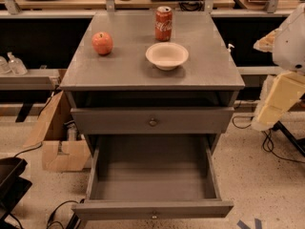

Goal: Place coke can into middle drawer

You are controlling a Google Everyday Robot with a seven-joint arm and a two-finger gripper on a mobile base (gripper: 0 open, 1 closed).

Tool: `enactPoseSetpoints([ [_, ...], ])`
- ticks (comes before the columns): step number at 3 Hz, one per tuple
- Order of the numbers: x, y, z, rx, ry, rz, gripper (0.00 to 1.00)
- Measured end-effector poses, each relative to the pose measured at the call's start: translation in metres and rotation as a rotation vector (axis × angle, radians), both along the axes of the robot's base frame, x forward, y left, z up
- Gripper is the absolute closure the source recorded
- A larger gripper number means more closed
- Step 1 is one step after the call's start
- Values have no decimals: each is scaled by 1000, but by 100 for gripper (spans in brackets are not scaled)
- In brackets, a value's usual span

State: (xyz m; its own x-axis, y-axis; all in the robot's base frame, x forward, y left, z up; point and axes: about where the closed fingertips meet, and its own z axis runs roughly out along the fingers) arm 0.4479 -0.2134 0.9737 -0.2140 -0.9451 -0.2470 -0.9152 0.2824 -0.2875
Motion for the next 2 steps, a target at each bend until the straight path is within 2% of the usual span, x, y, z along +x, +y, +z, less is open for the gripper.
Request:
enactPoseSetpoints([
  [1,57,5,-4,104,-115,0,0],
  [2,158,-6,5,313,-306,-36,0],
])
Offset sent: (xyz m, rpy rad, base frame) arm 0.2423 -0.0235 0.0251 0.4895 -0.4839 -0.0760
